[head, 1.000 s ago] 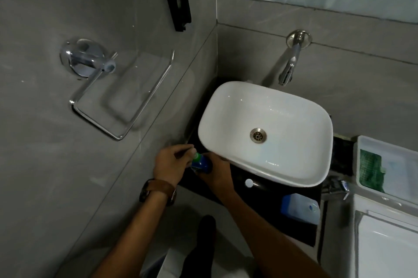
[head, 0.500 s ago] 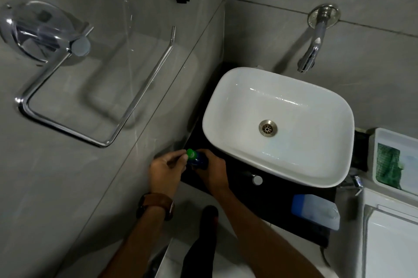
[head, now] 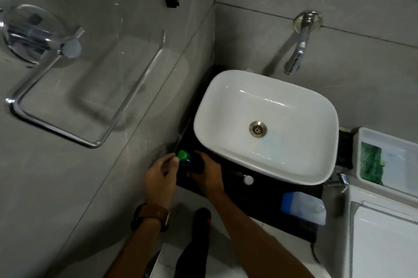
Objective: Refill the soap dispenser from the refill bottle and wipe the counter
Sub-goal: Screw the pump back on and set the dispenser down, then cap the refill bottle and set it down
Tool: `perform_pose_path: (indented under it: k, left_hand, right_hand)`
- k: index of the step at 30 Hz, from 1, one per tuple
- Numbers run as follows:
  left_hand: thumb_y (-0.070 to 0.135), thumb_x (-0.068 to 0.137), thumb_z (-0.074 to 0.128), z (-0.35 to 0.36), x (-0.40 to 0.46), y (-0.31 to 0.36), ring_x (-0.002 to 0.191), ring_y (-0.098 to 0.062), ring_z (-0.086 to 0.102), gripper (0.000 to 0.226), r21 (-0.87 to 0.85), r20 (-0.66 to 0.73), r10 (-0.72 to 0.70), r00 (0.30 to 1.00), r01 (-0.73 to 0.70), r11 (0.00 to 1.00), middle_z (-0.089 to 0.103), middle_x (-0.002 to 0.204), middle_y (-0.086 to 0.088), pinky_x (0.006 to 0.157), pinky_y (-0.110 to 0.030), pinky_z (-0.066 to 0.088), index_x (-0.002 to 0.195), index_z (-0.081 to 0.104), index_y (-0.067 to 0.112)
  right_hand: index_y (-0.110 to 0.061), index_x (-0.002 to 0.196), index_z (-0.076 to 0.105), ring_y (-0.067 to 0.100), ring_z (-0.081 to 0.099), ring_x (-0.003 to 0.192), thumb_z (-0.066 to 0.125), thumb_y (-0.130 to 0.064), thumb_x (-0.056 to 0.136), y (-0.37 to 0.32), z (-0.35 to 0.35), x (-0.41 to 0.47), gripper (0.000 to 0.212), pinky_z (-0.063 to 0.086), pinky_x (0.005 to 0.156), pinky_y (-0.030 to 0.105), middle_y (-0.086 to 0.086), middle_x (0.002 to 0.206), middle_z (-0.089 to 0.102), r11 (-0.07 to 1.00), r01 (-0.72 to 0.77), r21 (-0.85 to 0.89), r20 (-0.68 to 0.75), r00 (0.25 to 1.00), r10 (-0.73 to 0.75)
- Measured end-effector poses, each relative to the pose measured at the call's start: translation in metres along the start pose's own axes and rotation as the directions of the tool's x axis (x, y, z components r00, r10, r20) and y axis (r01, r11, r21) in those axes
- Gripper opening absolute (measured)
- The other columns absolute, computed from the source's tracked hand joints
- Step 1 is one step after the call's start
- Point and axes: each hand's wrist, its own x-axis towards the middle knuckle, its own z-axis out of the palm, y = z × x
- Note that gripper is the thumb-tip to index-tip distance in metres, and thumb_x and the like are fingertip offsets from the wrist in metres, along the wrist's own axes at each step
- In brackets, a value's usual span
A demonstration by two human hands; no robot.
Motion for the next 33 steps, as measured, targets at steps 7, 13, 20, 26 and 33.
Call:
perform_pose_path:
  k: [7,13,20,26,33]
  left_hand:
    - [0.017,0.096,0.061,0.024,-0.061,-0.049,0.085,-0.034,0.063,0.004,0.078,0.071,-0.141,0.987,0.135,0.988,0.065,0.089,-0.009,0.076,-0.043,0.051,0.099,0.060,0.020]
    - [0.016,0.090,0.069,0.090,-0.095,-0.057,0.079,-0.021,0.067,0.012,0.308,0.407,-0.068,0.911,-0.067,0.949,0.067,0.083,0.002,0.064,-0.024,0.045,0.100,0.064,0.021]
    - [0.028,0.089,0.069,0.157,-0.083,-0.042,0.101,-0.022,0.062,0.035,0.422,0.644,0.122,0.756,-0.483,0.767,0.057,0.117,-0.002,0.083,-0.034,0.055,0.123,0.061,0.026]
    - [0.023,0.086,0.072,0.196,-0.075,-0.045,0.111,-0.036,0.059,0.047,0.487,0.737,0.144,0.660,-0.667,0.564,0.054,0.129,-0.012,0.091,-0.043,0.055,0.131,0.062,0.024]
    - [0.011,0.081,0.078,0.199,-0.084,-0.038,0.098,-0.034,0.067,0.032,0.380,0.762,0.154,0.629,-0.628,0.679,0.066,0.111,-0.014,0.084,-0.034,0.055,0.113,0.073,0.012]
  right_hand:
    - [-0.017,0.120,0.074,0.013,0.070,0.110,0.080,-0.017,0.084,0.061,-0.052,-0.096,0.037,0.054,0.101,0.028,0.000,0.119,0.075,0.990,-0.116,-0.079,0.011,0.993,0.117]
    - [-0.031,0.105,0.071,-0.004,0.068,0.091,0.071,-0.022,0.094,0.129,-0.118,-0.175,0.014,0.058,0.090,0.025,-0.014,0.099,0.072,0.935,-0.338,-0.111,0.023,0.939,0.342]
    - [-0.034,0.101,0.059,-0.003,0.064,0.094,0.088,-0.006,0.070,0.165,-0.191,-0.213,0.051,0.060,0.079,0.032,-0.022,0.100,0.065,0.921,-0.350,0.169,-0.591,0.712,0.379]
    - [-0.034,0.147,0.045,0.003,0.051,0.134,0.090,-0.016,0.062,0.173,-0.233,-0.183,0.098,0.046,0.110,0.026,-0.024,0.145,0.050,0.965,-0.216,0.149,-0.339,0.906,0.255]
    - [-0.050,0.128,0.051,-0.002,0.062,0.116,0.092,-0.031,0.065,0.165,-0.234,-0.165,0.077,0.051,0.090,0.012,-0.027,0.121,0.063,0.975,-0.156,0.158,-0.292,0.936,0.197]
